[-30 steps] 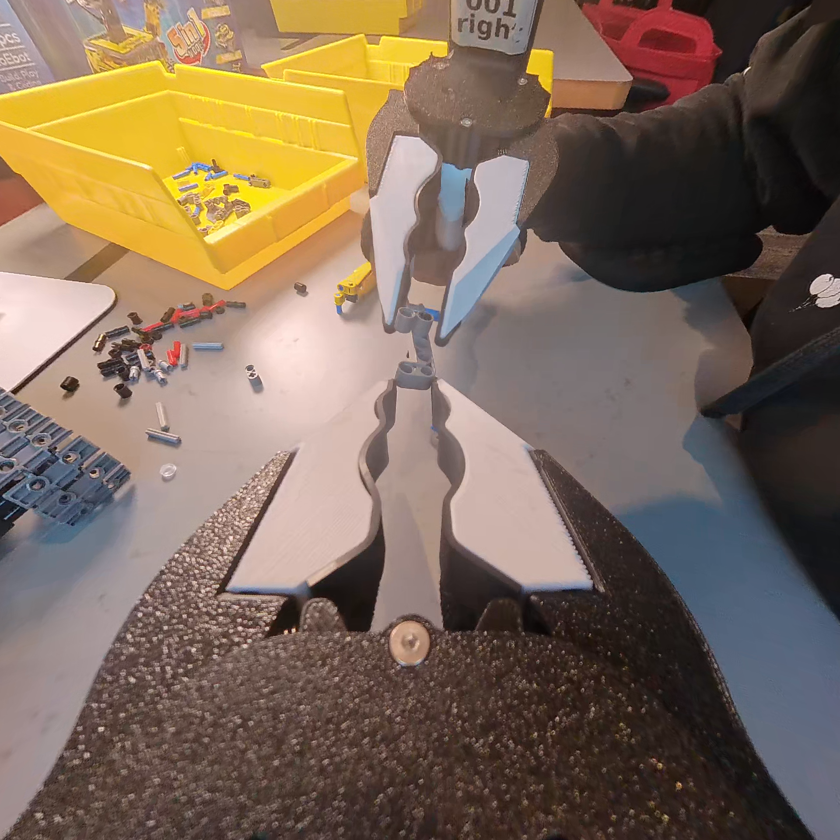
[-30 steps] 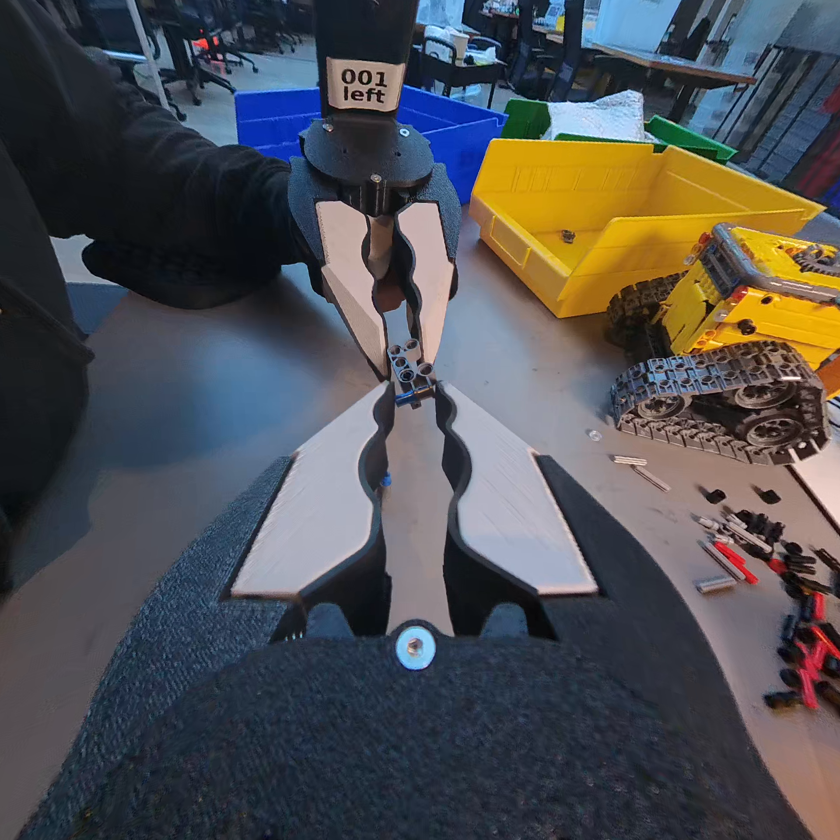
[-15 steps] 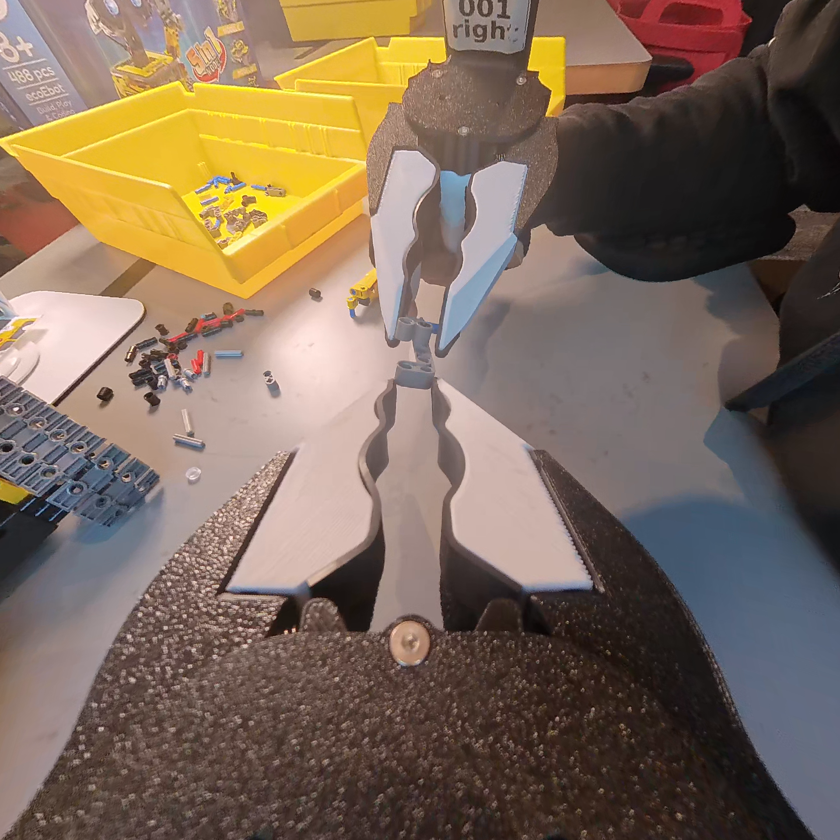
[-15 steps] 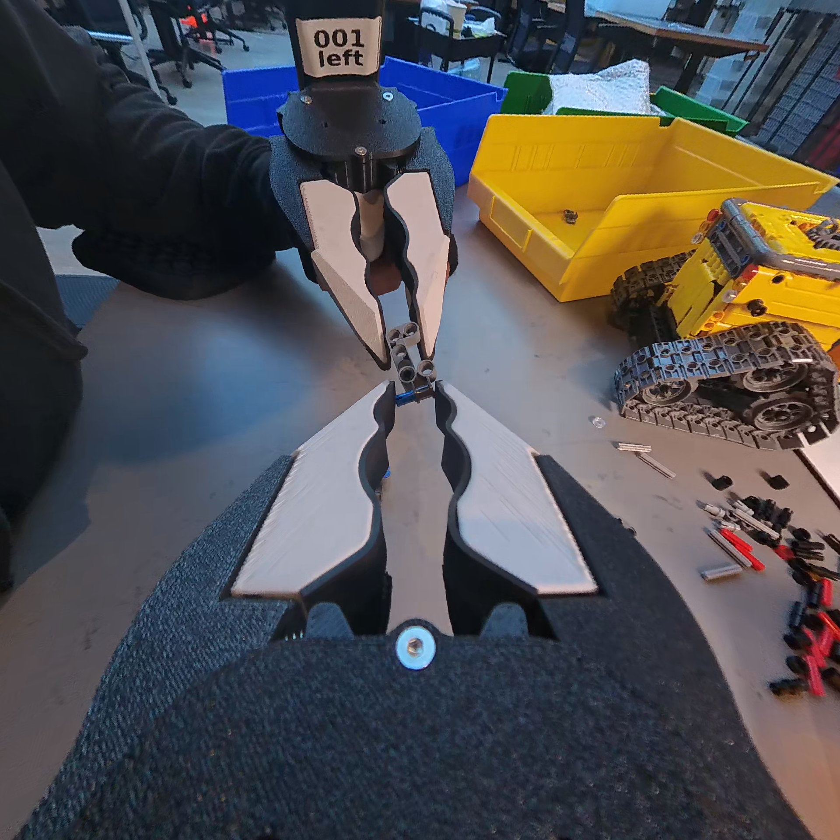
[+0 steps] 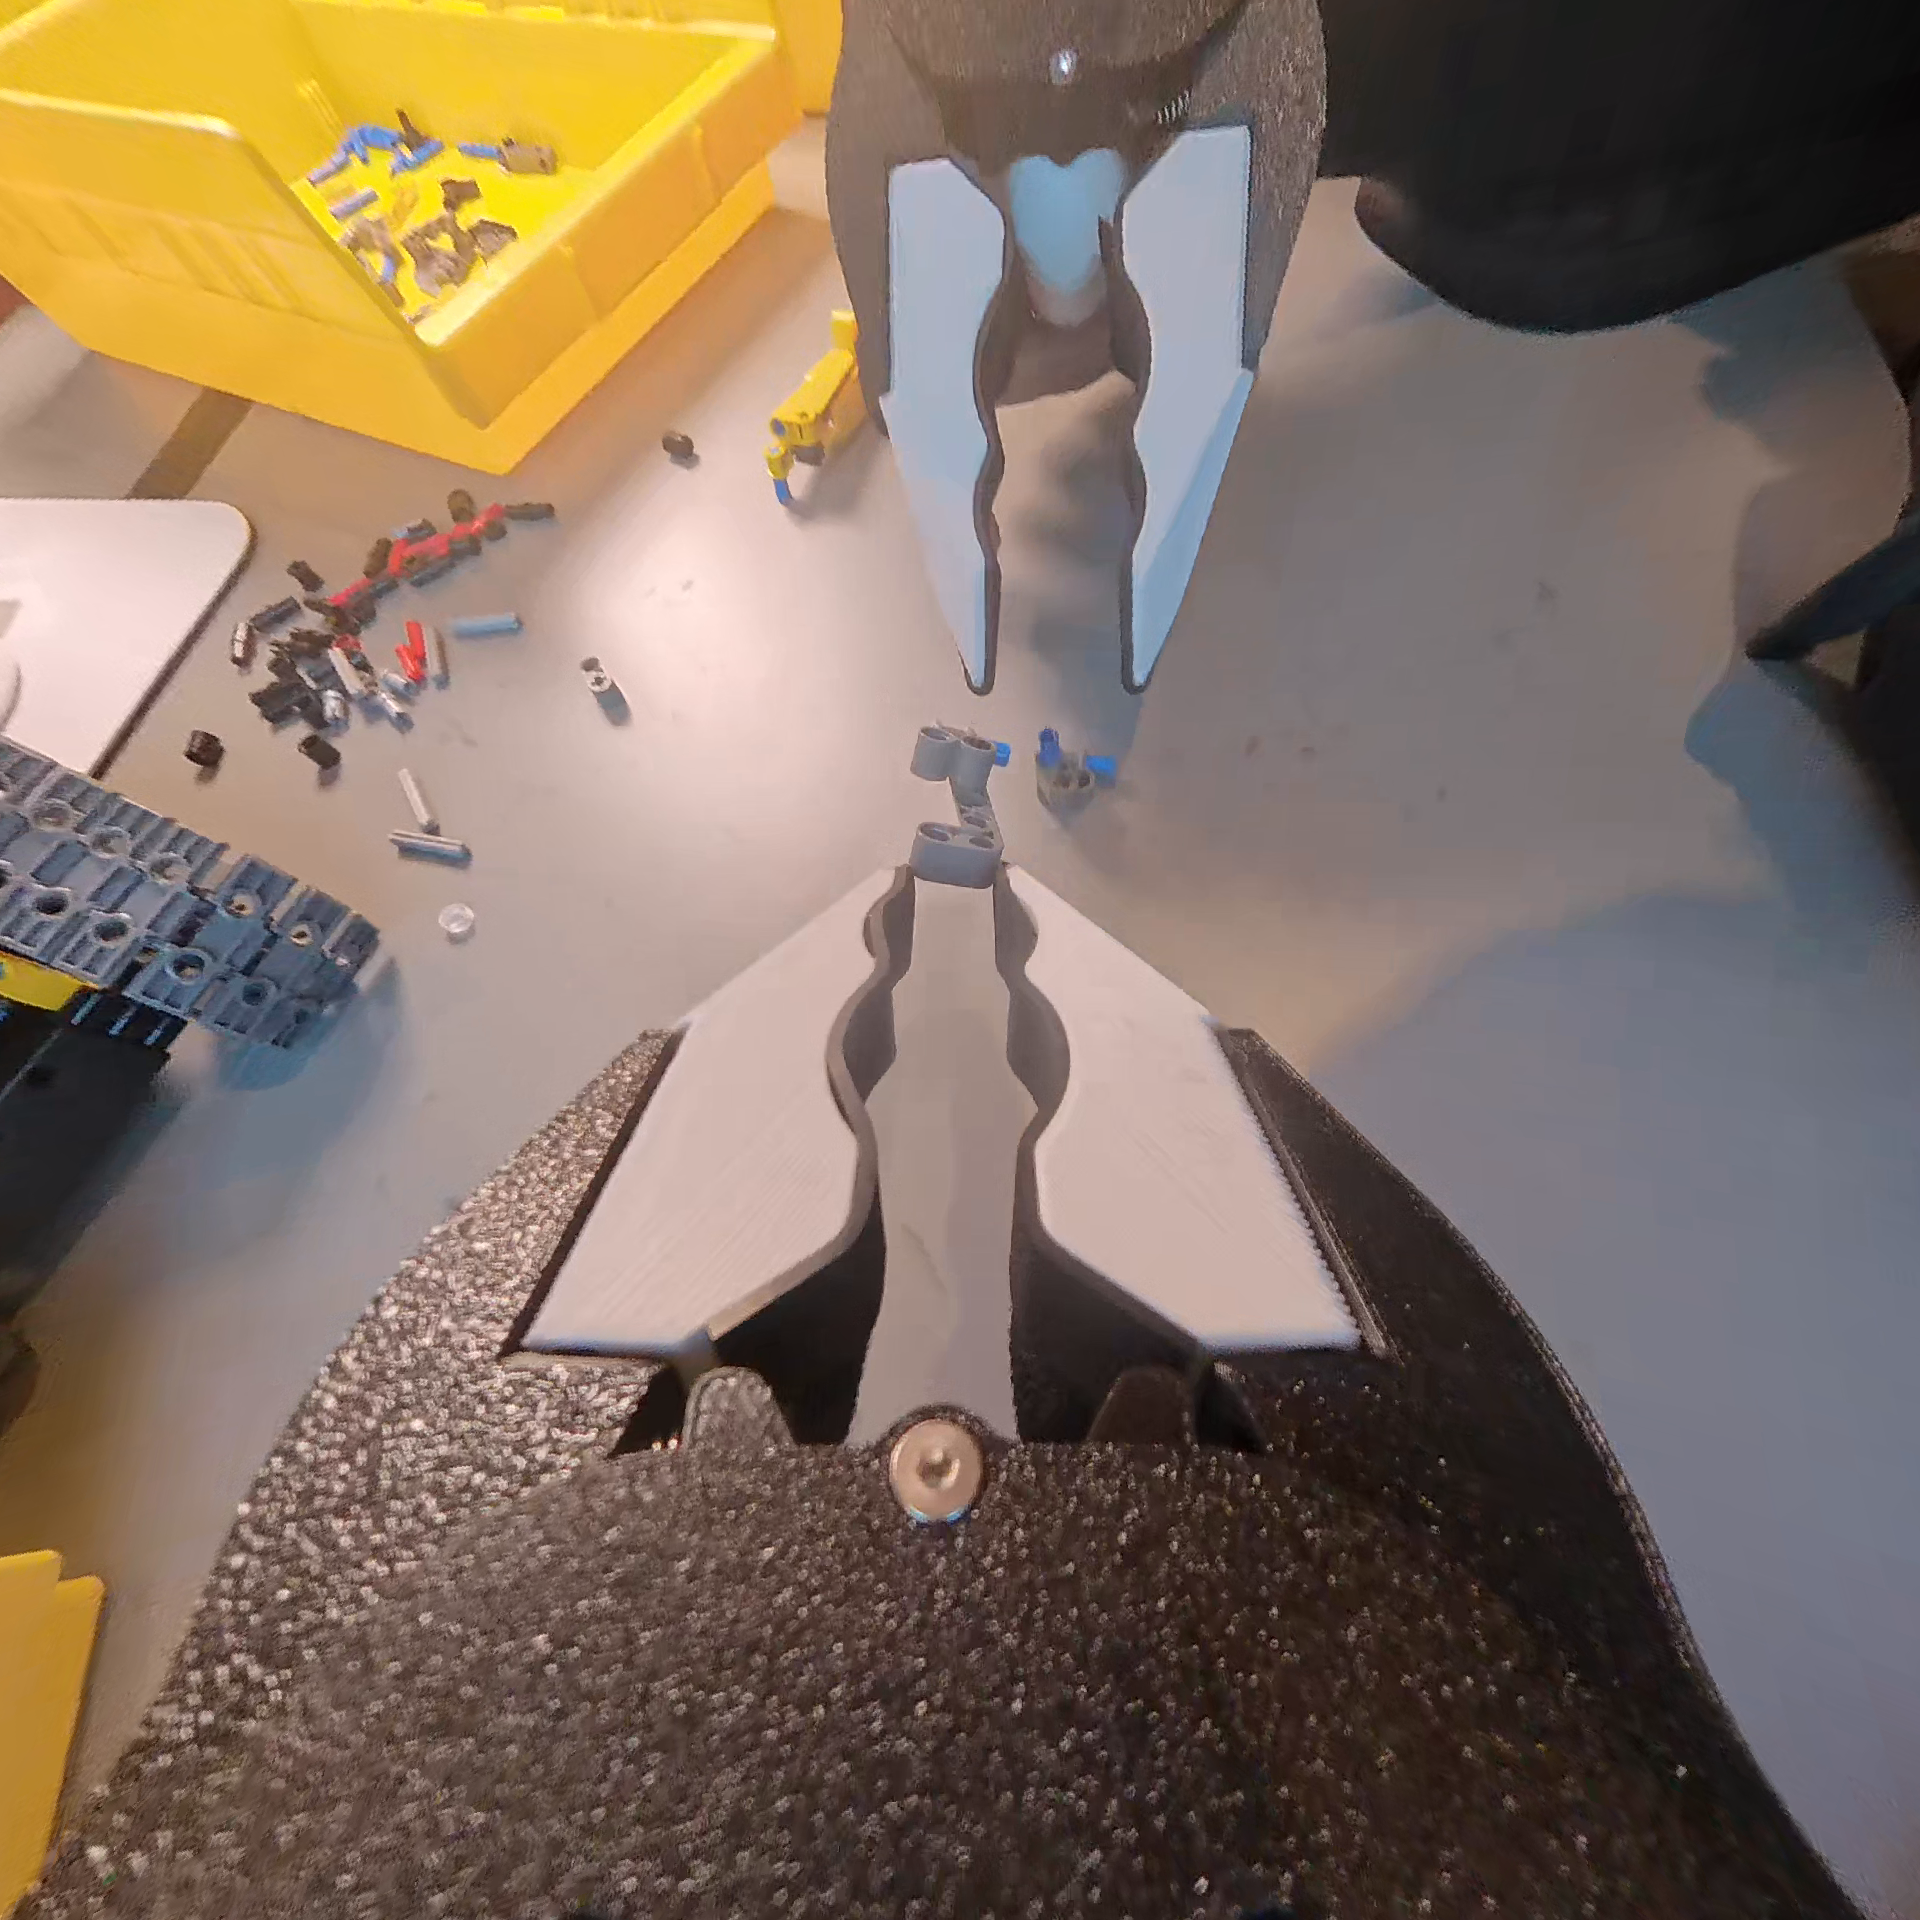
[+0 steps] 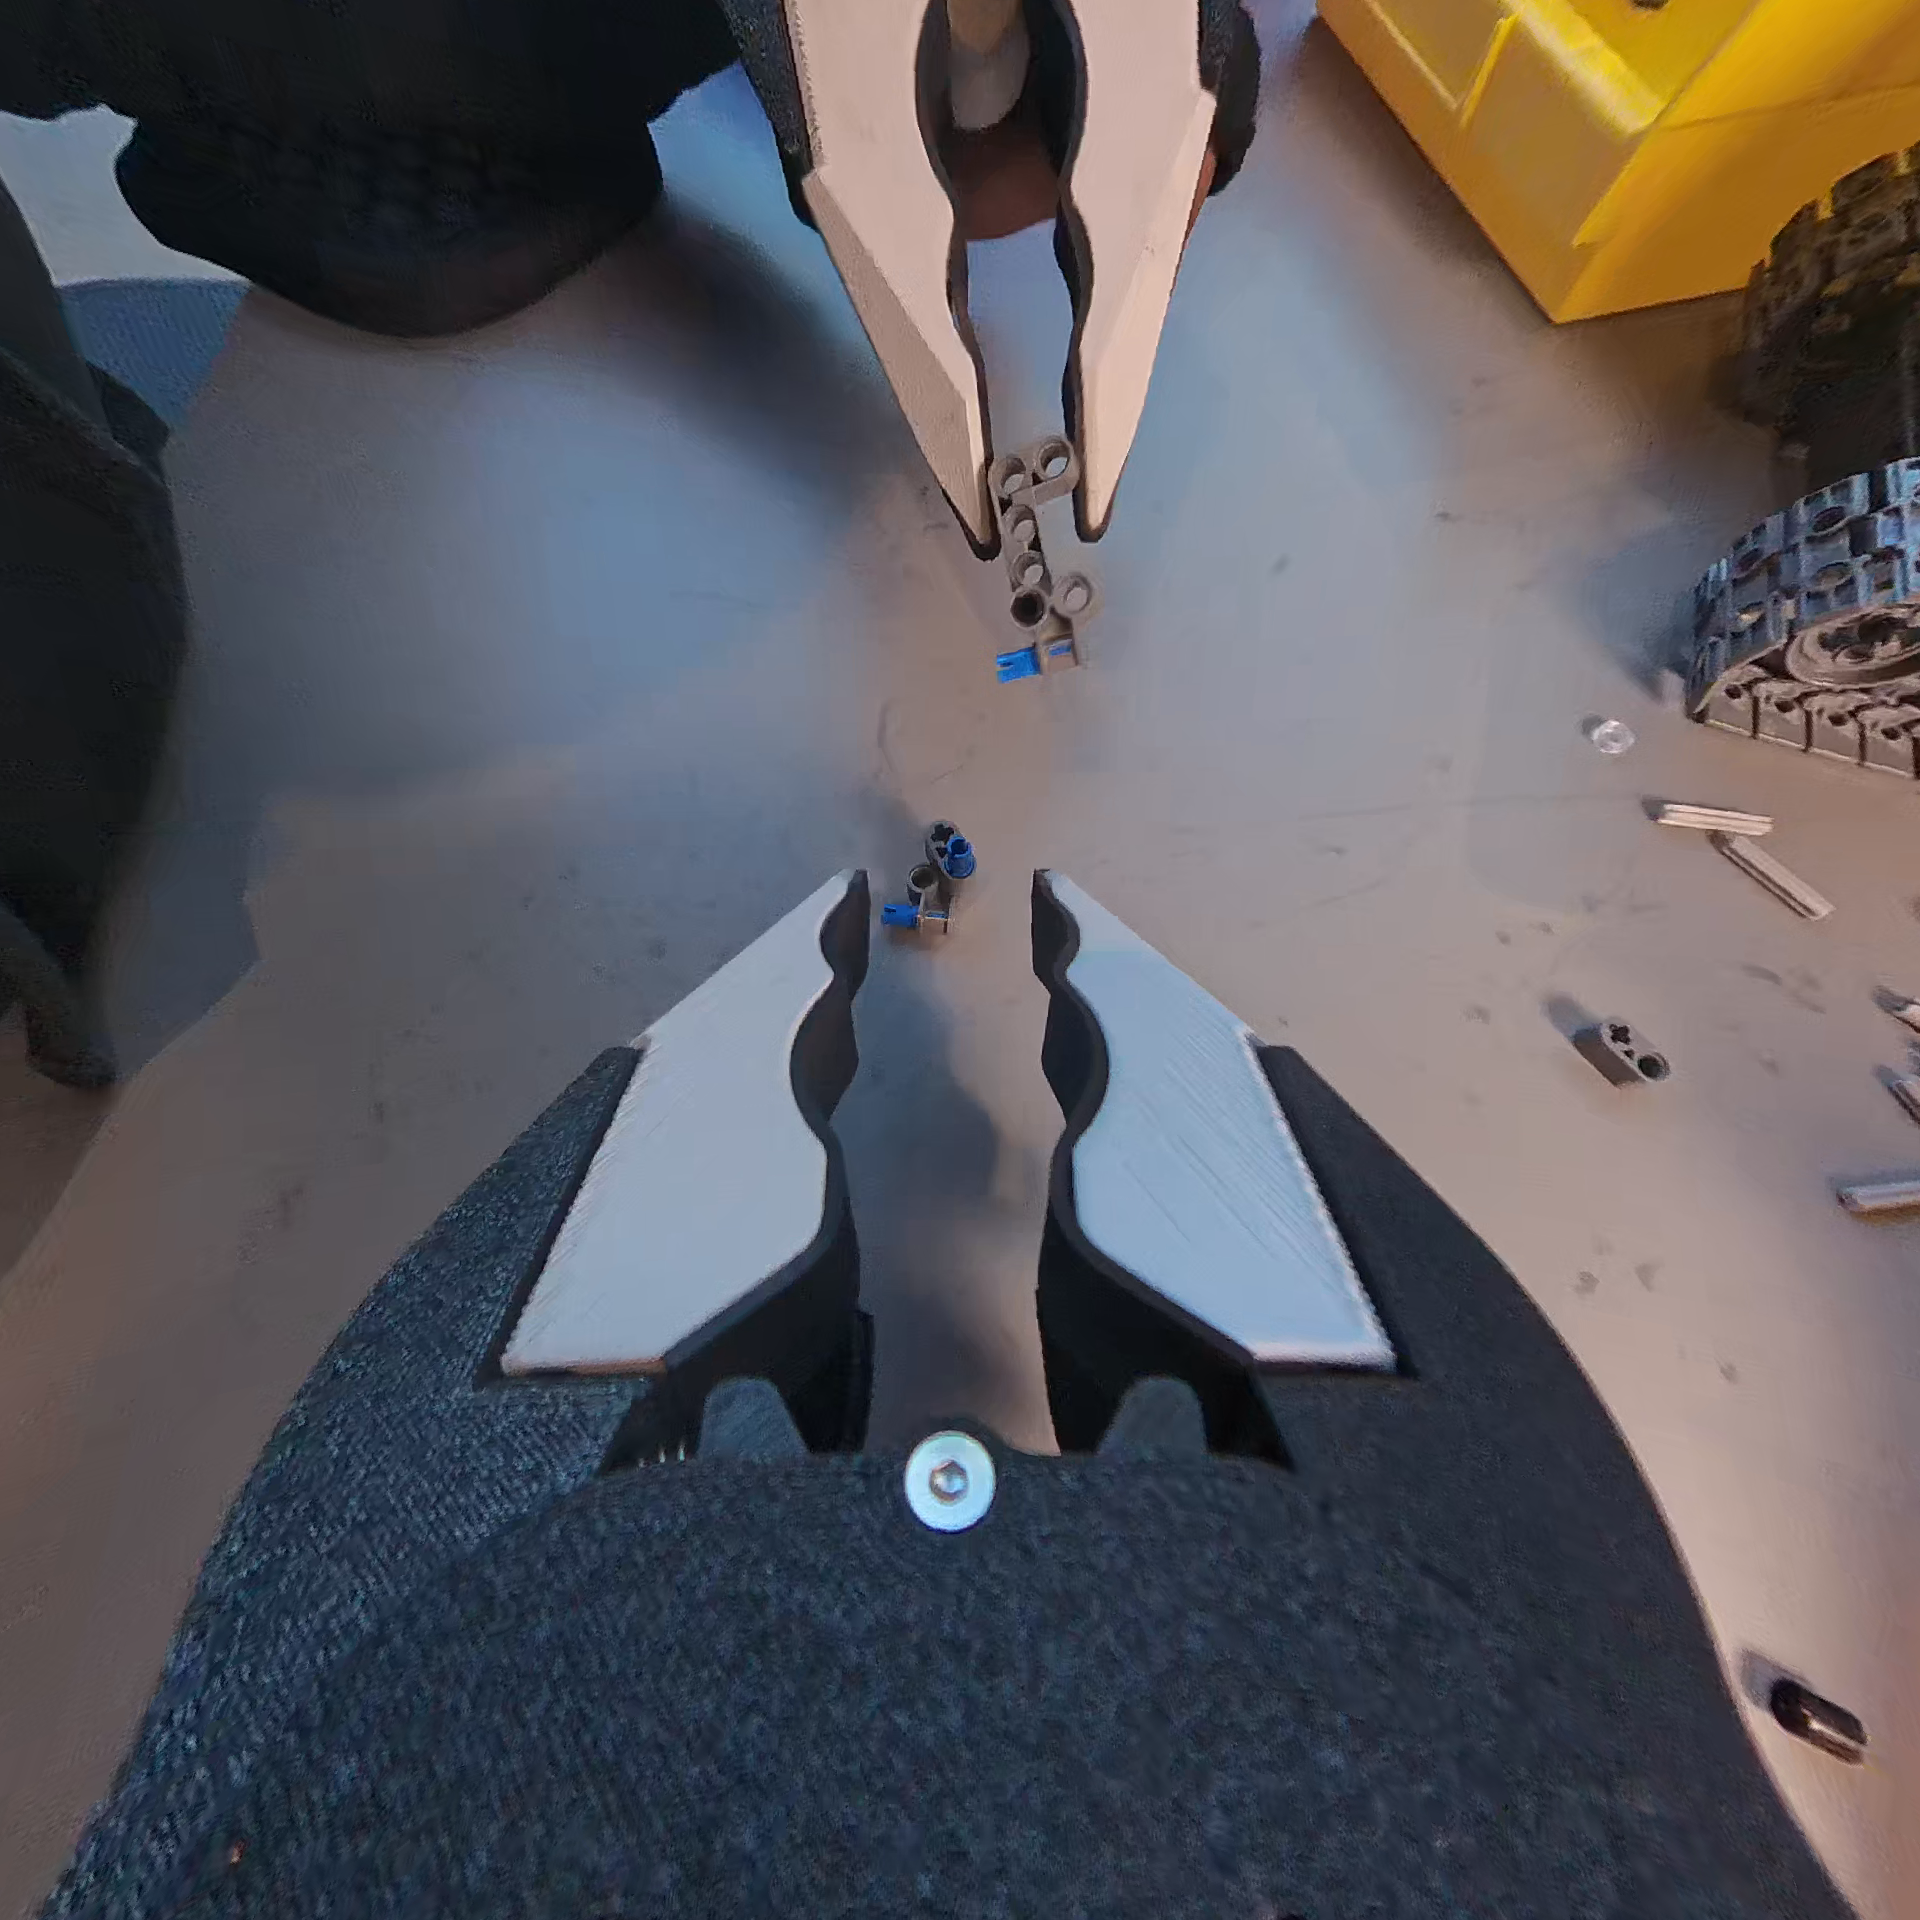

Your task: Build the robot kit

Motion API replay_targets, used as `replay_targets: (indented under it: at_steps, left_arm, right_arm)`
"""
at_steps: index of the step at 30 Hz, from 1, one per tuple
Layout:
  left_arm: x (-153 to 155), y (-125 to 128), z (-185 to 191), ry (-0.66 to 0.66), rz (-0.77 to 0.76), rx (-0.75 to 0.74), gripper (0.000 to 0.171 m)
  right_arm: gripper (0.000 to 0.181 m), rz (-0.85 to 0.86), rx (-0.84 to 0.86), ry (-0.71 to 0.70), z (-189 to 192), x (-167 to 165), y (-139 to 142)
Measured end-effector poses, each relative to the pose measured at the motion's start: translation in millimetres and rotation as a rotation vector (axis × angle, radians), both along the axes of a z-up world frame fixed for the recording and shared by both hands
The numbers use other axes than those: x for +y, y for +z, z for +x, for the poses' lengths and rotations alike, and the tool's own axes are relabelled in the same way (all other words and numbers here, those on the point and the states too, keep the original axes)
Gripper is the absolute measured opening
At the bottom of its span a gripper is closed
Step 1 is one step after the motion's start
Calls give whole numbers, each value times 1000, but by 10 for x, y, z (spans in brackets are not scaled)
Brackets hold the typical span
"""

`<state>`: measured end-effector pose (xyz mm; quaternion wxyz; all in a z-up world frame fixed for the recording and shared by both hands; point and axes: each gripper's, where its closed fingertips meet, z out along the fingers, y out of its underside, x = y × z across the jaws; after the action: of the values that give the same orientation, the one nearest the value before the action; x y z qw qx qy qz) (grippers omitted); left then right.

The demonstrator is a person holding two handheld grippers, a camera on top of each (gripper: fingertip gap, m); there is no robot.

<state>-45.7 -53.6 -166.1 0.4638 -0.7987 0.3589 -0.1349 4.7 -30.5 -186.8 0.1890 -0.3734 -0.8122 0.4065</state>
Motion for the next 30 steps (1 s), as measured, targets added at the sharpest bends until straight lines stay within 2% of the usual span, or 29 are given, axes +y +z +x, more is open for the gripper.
replay_targets:
  at_steps: [5,18,30]
  left_arm:
    - [-70,-172,-1,-33,-71,41,14]
    - [-172,-118,239,-129,-65,5,14]
    - [-144,-51,401,-147,-15,-13,14]
  right_arm:
    - [21,26,3,2,-3,-5,-22]
    - [9,107,-31,18,-34,-72,-163]
    - [10,123,-22,38,-99,-157,-166]
